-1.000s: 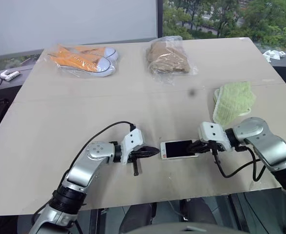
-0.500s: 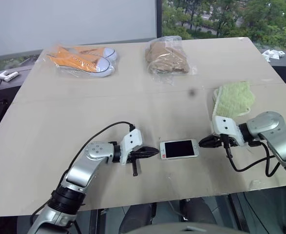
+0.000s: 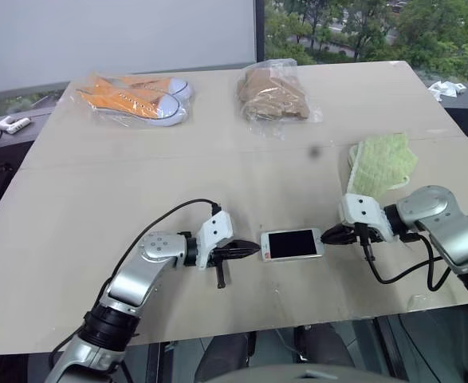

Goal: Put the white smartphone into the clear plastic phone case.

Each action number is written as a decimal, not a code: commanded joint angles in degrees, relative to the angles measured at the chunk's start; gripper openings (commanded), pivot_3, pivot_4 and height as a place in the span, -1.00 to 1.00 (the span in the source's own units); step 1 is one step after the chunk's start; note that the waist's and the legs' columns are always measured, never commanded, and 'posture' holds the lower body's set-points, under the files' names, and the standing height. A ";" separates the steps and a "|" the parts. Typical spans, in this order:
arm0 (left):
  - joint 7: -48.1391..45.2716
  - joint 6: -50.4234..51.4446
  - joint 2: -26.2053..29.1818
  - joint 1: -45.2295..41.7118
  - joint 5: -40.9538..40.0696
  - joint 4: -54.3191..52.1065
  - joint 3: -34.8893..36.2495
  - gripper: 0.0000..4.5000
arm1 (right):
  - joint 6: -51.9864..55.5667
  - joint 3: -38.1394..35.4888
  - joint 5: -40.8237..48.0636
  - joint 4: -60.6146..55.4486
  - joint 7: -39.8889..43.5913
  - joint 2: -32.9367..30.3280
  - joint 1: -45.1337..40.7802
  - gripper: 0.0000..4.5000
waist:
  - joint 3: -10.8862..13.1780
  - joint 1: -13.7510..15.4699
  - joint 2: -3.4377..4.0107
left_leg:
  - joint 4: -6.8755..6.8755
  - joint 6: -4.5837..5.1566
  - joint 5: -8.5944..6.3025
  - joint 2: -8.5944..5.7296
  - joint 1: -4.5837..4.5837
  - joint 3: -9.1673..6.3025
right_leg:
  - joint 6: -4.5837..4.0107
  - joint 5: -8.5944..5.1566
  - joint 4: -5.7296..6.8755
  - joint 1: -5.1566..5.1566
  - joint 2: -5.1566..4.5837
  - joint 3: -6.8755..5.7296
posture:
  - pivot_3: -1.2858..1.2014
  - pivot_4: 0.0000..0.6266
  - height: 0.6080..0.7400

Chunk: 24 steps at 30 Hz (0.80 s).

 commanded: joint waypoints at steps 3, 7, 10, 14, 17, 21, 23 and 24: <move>0.16 0.01 -0.81 -0.24 0.33 -1.15 -1.40 -1.00 | 0.15 1.62 -0.08 -1.63 -0.96 2.53 0.66 -0.97 | -0.04 -0.05 -0.03 | 0.00 0.00 0.00 0.00 0.03 0.00 | 0.00 0.00 0.02 0.01 0.00 0.01 | 0.03 -0.52 1.00; 0.16 0.05 -1.33 -0.45 0.58 -1.14 -1.93 -1.00 | 1.52 2.79 0.04 -3.32 -1.71 4.90 1.38 -0.97 | -0.13 -0.20 -0.10 | 0.00 0.00 0.00 0.01 0.07 0.01 | 0.00 0.00 0.05 0.03 0.02 0.03 | 0.03 -0.52 1.00; 0.10 0.26 -1.88 -0.65 0.83 -1.27 -2.11 -1.00 | 1.99 3.33 -0.47 -3.93 -1.88 5.76 1.65 -0.97 | -0.21 -0.59 -0.12 | 0.00 -0.01 0.00 0.01 0.15 0.03 | 0.00 0.00 0.11 0.08 0.02 0.07 | 0.03 -0.52 1.00; -0.04 0.31 -2.29 -0.78 1.02 -1.31 -2.21 -1.00 | 1.59 3.41 -1.34 -3.89 -1.62 5.80 1.95 -0.97 | -0.27 -0.80 -0.14 | 0.01 -0.01 0.00 0.02 0.22 0.03 | 0.00 0.00 0.14 0.11 0.02 0.06 | 0.03 -0.52 1.00; -0.25 0.23 -2.11 -0.62 1.10 -1.30 -1.85 -1.00 | 1.32 2.24 -1.10 -4.06 -1.27 5.14 2.25 -0.97 | -0.32 -0.81 -0.18 | 0.01 -0.01 0.00 0.02 0.26 0.03 | 0.00 0.00 0.13 0.15 0.02 0.06 | 0.03 -0.52 1.00; -0.97 -0.27 -0.16 -0.14 1.15 -1.00 -0.11 -1.00 | 2.32 -0.79 0.80 -4.79 -0.80 4.11 2.11 -0.97 | -0.31 -0.80 -0.17 | 0.01 -0.01 0.00 0.01 0.25 0.03 | 0.00 0.00 0.13 0.15 0.02 0.06 | 0.03 -0.52 1.00; -1.47 -0.52 1.17 -0.22 0.98 -0.58 1.17 -1.00 | 3.25 -2.48 2.20 -5.27 -0.64 3.67 2.01 -0.97 | -0.30 -0.85 -0.16 | 0.00 -0.01 0.00 0.02 0.20 0.03 | 0.00 0.00 0.12 0.13 0.02 0.05 | 0.03 -0.52 1.00; -1.75 -0.63 1.71 -0.31 0.86 -0.44 1.65 -1.00 | 3.64 -3.04 2.75 -5.47 -0.67 3.48 2.01 -0.97 | -0.28 -0.88 -0.14 | 0.00 -0.01 0.00 0.01 0.16 0.02 | 0.00 0.00 0.12 0.08 0.01 0.06 | 0.03 -0.52 1.00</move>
